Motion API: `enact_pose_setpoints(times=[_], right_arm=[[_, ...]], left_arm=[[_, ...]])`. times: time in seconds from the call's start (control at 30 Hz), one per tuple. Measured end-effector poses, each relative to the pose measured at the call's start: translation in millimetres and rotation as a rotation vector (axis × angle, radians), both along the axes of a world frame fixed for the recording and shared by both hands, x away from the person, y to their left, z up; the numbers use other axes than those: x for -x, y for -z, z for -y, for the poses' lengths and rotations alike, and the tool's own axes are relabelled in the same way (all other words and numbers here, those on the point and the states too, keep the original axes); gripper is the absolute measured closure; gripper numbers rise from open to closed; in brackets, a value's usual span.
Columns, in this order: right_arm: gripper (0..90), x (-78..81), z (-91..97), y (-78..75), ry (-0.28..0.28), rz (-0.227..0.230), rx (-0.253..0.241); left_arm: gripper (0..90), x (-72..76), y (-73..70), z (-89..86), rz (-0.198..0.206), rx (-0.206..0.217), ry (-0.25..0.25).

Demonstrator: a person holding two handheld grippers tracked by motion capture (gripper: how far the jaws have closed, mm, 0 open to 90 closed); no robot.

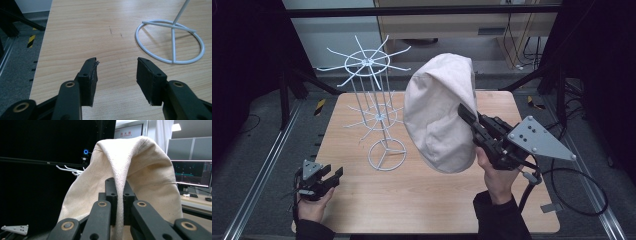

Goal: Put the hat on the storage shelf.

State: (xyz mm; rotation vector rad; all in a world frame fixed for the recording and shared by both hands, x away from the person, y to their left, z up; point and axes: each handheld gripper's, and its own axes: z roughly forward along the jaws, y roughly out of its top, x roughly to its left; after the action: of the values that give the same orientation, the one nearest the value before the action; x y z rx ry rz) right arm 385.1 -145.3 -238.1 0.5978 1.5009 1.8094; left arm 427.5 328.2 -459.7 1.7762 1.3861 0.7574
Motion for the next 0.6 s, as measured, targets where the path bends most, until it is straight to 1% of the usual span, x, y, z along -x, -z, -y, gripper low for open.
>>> enact_pose_setpoints(times=[0.17,0.3,0.37,0.47,0.6], right_arm=[[88.4,1.4,-7.6,-5.8,-0.019,0.014,-0.007],[88.4,2.5,-18.6,-13.3,-0.038,0.033,-0.01],[88.4,2.4,-20.3,-14.3,-0.039,0.035,-0.011],[88.4,-3.1,-27.5,-20.7,-0.036,0.043,-0.002],[88.4,-9.0,-32.3,-23.3,-0.039,0.039,-0.004]], left_arm=[[50.6,-0.2,0.2,-0.4,0.0,0.003,-0.002],[50.6,-0.4,0.4,-0.8,0.0,0.003,-0.001],[50.6,-0.3,0.4,-0.8,0.0,0.003,-0.001],[50.6,0.1,-0.1,-1.0,0.002,0.004,-0.001],[50.6,-0.1,0.1,-1.7,0.001,0.004,-0.001]])
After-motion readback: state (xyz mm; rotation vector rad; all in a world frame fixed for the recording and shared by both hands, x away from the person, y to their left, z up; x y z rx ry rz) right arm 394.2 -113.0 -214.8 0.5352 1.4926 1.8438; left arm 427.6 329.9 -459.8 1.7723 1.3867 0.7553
